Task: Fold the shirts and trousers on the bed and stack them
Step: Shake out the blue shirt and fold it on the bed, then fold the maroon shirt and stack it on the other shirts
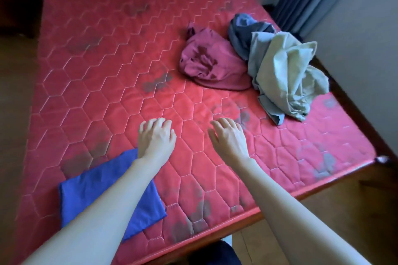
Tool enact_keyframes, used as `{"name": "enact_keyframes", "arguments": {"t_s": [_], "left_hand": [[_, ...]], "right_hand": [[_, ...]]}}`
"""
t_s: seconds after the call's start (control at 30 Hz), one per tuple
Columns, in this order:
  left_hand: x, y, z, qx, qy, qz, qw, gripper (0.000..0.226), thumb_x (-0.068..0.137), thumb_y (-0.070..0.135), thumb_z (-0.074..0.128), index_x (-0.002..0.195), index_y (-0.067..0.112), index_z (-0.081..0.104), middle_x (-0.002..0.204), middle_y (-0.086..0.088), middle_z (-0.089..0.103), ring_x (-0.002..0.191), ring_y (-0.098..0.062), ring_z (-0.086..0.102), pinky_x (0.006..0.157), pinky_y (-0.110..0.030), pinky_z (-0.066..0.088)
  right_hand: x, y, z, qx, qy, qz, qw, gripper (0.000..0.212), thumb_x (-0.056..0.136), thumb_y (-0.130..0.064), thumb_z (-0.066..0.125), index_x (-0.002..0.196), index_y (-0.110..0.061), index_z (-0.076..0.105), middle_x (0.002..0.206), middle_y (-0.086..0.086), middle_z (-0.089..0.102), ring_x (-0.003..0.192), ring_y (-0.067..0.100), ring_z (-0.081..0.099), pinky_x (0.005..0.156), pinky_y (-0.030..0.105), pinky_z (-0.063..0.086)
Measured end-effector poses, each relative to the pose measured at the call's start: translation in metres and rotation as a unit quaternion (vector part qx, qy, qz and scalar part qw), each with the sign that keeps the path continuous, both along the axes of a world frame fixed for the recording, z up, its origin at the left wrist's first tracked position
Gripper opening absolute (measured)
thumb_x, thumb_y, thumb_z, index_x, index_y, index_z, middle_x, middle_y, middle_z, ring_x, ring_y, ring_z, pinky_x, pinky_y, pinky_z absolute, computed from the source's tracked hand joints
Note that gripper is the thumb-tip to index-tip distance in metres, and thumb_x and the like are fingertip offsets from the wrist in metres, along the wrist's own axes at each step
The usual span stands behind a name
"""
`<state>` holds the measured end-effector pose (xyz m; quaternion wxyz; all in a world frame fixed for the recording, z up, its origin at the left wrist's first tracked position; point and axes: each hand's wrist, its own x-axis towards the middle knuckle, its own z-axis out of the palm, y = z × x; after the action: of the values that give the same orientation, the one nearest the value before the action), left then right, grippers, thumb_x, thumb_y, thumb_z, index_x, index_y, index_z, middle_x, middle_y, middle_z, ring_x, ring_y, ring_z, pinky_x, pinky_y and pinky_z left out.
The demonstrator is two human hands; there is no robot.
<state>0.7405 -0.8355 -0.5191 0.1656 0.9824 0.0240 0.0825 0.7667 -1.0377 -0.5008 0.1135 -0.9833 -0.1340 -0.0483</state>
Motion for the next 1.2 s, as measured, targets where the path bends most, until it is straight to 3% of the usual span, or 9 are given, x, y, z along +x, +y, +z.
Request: {"name": "enact_keyframes", "arguments": {"t_s": [0.2, 0.37, 0.43, 0.53, 0.7, 0.87, 1.03, 1.13, 1.2], "left_hand": [[0.067, -0.048, 0.042, 0.024, -0.040, -0.040, 0.998, 0.029, 0.092, 0.021, 0.054, 0.114, 0.007, 0.066, 0.118, -0.010, 0.064, 0.111, -0.031, 0.056, 0.101, -0.046, 0.035], [0.120, -0.077, 0.034, 0.053, -0.041, -0.060, 0.996, 0.033, 0.092, 0.021, 0.055, 0.119, 0.006, 0.064, 0.123, -0.012, 0.062, 0.113, -0.032, 0.055, 0.100, -0.046, 0.036], [0.145, -0.090, 0.019, 0.063, -0.032, -0.065, 0.995, 0.036, 0.091, 0.020, 0.056, 0.123, 0.006, 0.061, 0.126, -0.013, 0.059, 0.112, -0.033, 0.055, 0.097, -0.046, 0.039], [0.187, -0.109, -0.017, 0.086, -0.010, -0.073, 0.993, 0.040, 0.090, 0.022, 0.056, 0.127, 0.006, 0.057, 0.127, -0.013, 0.056, 0.110, -0.034, 0.055, 0.091, -0.046, 0.040], [0.247, -0.132, -0.101, 0.098, 0.009, -0.062, 0.993, 0.048, 0.089, 0.022, 0.060, 0.133, 0.004, 0.053, 0.133, -0.016, 0.053, 0.119, -0.035, 0.050, 0.097, -0.048, 0.038], [0.290, -0.140, -0.177, 0.134, 0.054, -0.035, 0.989, 0.067, 0.093, 0.034, 0.057, 0.150, 0.013, 0.030, 0.156, -0.014, 0.027, 0.142, -0.032, 0.026, 0.114, -0.050, 0.022], [0.344, -0.137, -0.215, 0.184, 0.053, -0.031, 0.981, 0.079, 0.092, 0.057, 0.046, 0.155, 0.024, 0.012, 0.163, -0.008, 0.005, 0.149, -0.032, 0.004, 0.117, -0.054, 0.008], [0.375, -0.137, -0.227, 0.212, 0.093, -0.044, 0.972, 0.079, 0.089, 0.067, 0.037, 0.154, 0.033, 0.008, 0.163, -0.003, 0.002, 0.149, -0.033, -0.002, 0.116, -0.060, 0.003], [0.390, -0.138, -0.233, 0.192, 0.131, -0.045, 0.971, 0.071, 0.091, 0.066, 0.034, 0.153, 0.037, 0.014, 0.163, -0.001, 0.009, 0.148, -0.033, 0.001, 0.114, -0.062, 0.001]], "right_hand": [[0.046, -0.038, 0.036, 0.014, -0.043, -0.042, 0.998, 0.024, 0.098, -0.028, 0.048, 0.102, -0.013, 0.066, 0.109, -0.001, 0.064, 0.119, 0.021, 0.049, 0.095, 0.034, 0.035], [0.098, -0.074, 0.028, 0.022, -0.050, -0.048, 0.997, 0.024, 0.095, -0.025, 0.049, 0.107, -0.013, 0.065, 0.112, -0.002, 0.064, 0.118, 0.020, 0.051, 0.096, 0.033, 0.035], [0.125, -0.092, 0.013, 0.014, -0.054, -0.046, 0.997, 0.023, 0.094, -0.025, 0.049, 0.106, -0.013, 0.065, 0.109, -0.002, 0.064, 0.116, 0.020, 0.052, 0.095, 0.032, 0.035], [0.171, -0.119, -0.027, 0.020, -0.040, -0.042, 0.998, 0.032, 0.096, -0.029, 0.049, 0.121, -0.012, 0.062, 0.122, 0.001, 0.061, 0.126, 0.020, 0.047, 0.100, 0.034, 0.033], [0.244, -0.155, -0.113, 0.003, 0.014, 0.000, 1.000, 0.048, 0.095, -0.034, 0.053, 0.138, -0.013, 0.050, 0.141, 0.005, 0.049, 0.137, 0.022, 0.036, 0.106, 0.037, 0.031], [0.315, -0.172, -0.185, -0.035, 0.075, 0.062, 0.995, 0.069, 0.092, -0.042, 0.055, 0.151, -0.019, 0.028, 0.158, 0.008, 0.025, 0.148, 0.022, 0.014, 0.117, 0.041, 0.020], [0.373, -0.176, -0.231, -0.049, 0.049, 0.107, 0.992, 0.086, 0.089, -0.047, 0.060, 0.155, -0.027, 0.008, 0.162, 0.011, 0.006, 0.149, 0.026, 0.003, 0.118, 0.048, 0.014], [0.400, -0.176, -0.244, -0.054, 0.033, 0.135, 0.989, 0.086, 0.089, -0.045, 0.060, 0.155, -0.030, 0.007, 0.162, 0.009, 0.005, 0.149, 0.026, 0.004, 0.118, 0.051, 0.015], [0.413, -0.173, -0.251, -0.047, 0.037, 0.147, 0.987, 0.076, 0.092, -0.044, 0.057, 0.154, -0.031, 0.014, 0.162, 0.006, 0.011, 0.149, 0.025, 0.008, 0.117, 0.050, 0.015]]}}
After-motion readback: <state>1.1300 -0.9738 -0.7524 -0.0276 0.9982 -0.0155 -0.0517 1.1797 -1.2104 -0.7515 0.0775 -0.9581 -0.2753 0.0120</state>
